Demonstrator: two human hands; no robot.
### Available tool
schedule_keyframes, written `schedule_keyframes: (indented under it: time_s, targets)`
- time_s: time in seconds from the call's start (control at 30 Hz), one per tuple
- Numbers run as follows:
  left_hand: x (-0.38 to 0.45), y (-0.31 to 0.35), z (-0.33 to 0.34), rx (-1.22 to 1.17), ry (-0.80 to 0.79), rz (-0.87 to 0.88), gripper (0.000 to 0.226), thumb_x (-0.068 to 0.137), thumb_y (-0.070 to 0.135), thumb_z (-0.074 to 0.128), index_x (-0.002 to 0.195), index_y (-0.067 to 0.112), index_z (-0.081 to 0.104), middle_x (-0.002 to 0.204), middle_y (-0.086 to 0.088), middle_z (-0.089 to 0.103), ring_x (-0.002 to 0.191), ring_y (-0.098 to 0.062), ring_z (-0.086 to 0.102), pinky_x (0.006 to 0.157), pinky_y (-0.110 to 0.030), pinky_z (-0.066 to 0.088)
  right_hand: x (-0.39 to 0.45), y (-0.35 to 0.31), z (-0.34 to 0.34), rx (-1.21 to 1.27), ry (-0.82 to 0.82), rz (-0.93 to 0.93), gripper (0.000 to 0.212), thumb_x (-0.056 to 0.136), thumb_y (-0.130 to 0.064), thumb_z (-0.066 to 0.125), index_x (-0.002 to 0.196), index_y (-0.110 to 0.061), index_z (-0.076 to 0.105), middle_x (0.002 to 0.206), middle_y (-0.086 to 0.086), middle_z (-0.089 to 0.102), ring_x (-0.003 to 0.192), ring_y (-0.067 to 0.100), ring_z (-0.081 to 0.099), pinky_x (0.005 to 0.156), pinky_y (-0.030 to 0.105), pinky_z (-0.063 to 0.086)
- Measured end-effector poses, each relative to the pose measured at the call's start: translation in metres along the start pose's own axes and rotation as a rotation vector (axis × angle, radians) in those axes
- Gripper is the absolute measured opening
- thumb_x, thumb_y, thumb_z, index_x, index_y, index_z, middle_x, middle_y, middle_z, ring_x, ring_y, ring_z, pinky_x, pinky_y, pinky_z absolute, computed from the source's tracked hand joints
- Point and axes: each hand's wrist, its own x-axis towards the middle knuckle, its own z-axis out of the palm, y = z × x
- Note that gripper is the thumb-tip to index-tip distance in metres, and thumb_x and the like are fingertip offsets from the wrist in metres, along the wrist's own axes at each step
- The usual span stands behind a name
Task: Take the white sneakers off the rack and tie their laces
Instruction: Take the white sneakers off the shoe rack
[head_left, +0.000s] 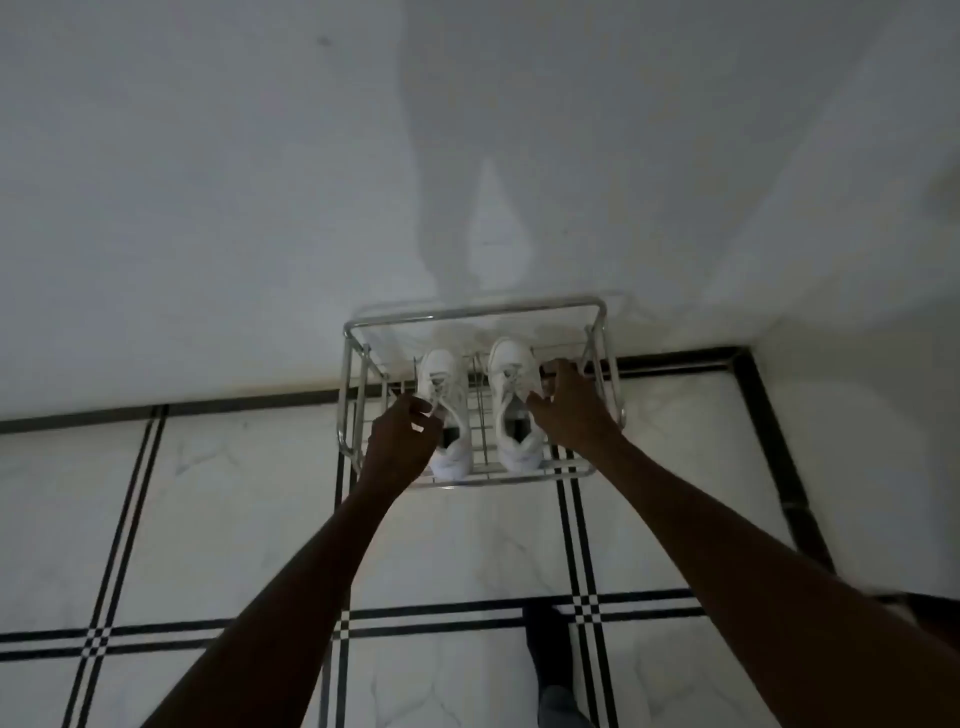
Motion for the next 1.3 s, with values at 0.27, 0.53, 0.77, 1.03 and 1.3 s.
schedule_keyframes:
  time_s: [0.27,0.53,0.77,1.03,1.3]
  targets:
    - [0.075,-0.087,0.062,0.043,0.024,-0.200,0.056,0.092,0.025,0.071,0.140,0.001,0.051,0.131,-0.021,0.063,0.119,-0.035,0.062,0.095,-0.037,0.049,0.068,0.087,0.067,-0.043,-0.145,0.232,0.073,0.092,-0.030,0.066,0.147,0.003,0.032,0.142,0.025,0.050,0.130,0.037,0.051,0.093,0.036,0.045]
    - [0.096,-0.112,0.083,-0.334,-0.160,-0.386,0.048,0.099,0.020,0.058,0.145,0.021,0.045,0.127,-0.014,0.060,0.105,-0.032,0.066,0.058,-0.035,0.064,0.084,0.111,0.097,0.165,-0.151,0.275,0.054,0.094,-0.024,0.063,0.143,-0.015,0.044,0.128,0.015,0.061,0.077,0.009,0.058,0.040,0.009,0.042]
    - [0.042,-0.113,0.085,-0.389,-0.074,-0.257,0.048,0.101,0.016,0.055,0.147,0.018,0.043,0.130,-0.015,0.061,0.105,-0.034,0.069,0.069,-0.047,0.065,0.027,0.093,0.106,0.321,-0.091,0.278,0.063,0.090,-0.027,0.068,0.148,-0.023,0.043,0.127,0.007,0.059,0.106,0.032,0.066,0.063,0.048,0.064]
    - [-0.111,-0.167,0.090,-0.458,-0.034,-0.183,0.059,0.102,0.018,0.058,0.156,0.021,0.034,0.134,-0.010,0.058,0.107,-0.031,0.067,0.059,-0.035,0.065,-0.128,0.114,0.153,0.242,0.052,0.152,0.070,0.081,-0.051,0.058,0.146,-0.032,0.041,0.129,0.005,0.066,0.106,0.024,0.069,0.082,0.049,0.061]
    - [-0.226,-0.286,0.150,-0.469,-0.127,-0.251,0.059,0.103,0.023,0.058,0.156,0.023,0.031,0.142,-0.007,0.053,0.116,-0.031,0.063,0.065,-0.038,0.065,-0.250,0.202,0.252,0.262,0.088,0.163,0.055,0.095,-0.013,0.061,0.147,-0.013,0.044,0.133,0.011,0.064,0.116,0.019,0.063,0.092,0.027,0.050]
